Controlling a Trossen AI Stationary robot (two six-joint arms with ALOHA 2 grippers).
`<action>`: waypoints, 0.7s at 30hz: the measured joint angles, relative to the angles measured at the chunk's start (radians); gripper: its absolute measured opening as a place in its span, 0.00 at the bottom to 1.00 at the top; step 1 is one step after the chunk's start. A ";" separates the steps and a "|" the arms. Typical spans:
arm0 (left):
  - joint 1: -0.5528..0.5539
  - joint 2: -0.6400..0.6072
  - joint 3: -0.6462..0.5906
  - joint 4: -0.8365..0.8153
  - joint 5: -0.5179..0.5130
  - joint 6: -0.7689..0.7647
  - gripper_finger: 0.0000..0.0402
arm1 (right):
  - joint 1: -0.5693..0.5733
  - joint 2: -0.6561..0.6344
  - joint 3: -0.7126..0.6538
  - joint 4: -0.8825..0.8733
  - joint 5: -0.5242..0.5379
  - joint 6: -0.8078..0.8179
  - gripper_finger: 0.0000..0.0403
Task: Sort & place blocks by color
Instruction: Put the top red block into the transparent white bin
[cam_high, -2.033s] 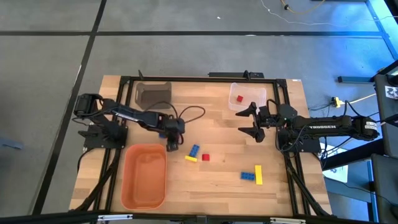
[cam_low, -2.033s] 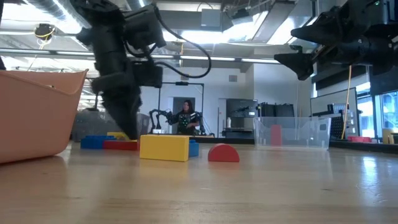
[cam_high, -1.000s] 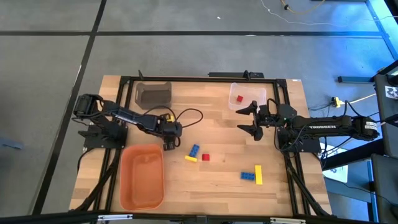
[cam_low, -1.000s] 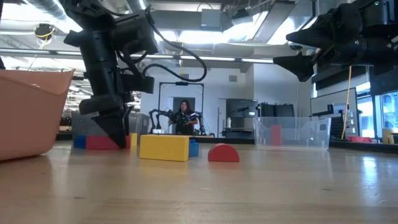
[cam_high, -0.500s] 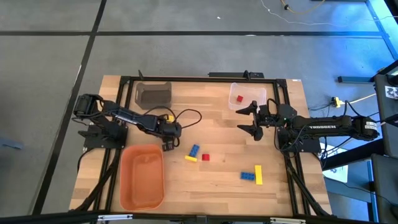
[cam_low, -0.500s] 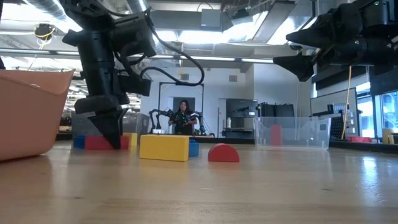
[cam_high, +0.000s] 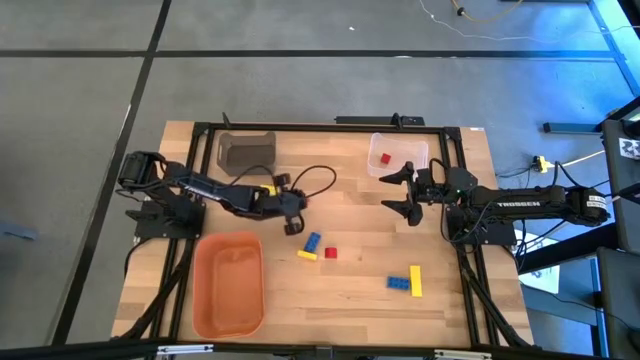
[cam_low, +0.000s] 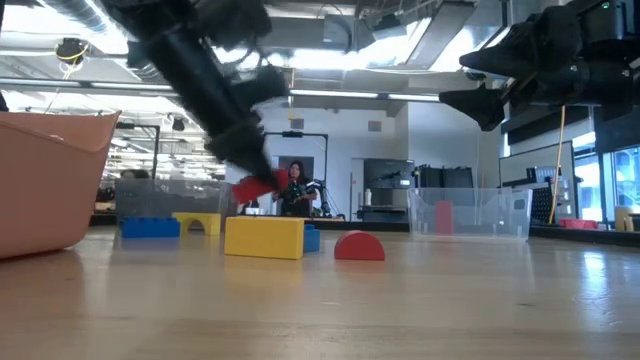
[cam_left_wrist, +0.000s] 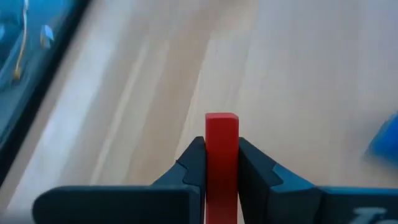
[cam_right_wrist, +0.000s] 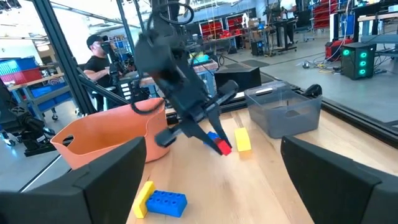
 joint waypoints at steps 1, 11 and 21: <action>-0.004 0.000 0.000 0.064 0.004 0.012 0.11 | 0.000 0.000 0.000 0.000 0.002 -0.009 0.92; 0.019 0.000 -0.137 0.836 0.354 -0.036 0.11 | 0.047 0.074 0.000 -0.018 0.057 -0.046 0.92; 0.064 0.000 -0.293 1.272 0.394 -0.174 0.11 | 0.105 0.342 0.156 -0.012 0.142 -0.065 0.92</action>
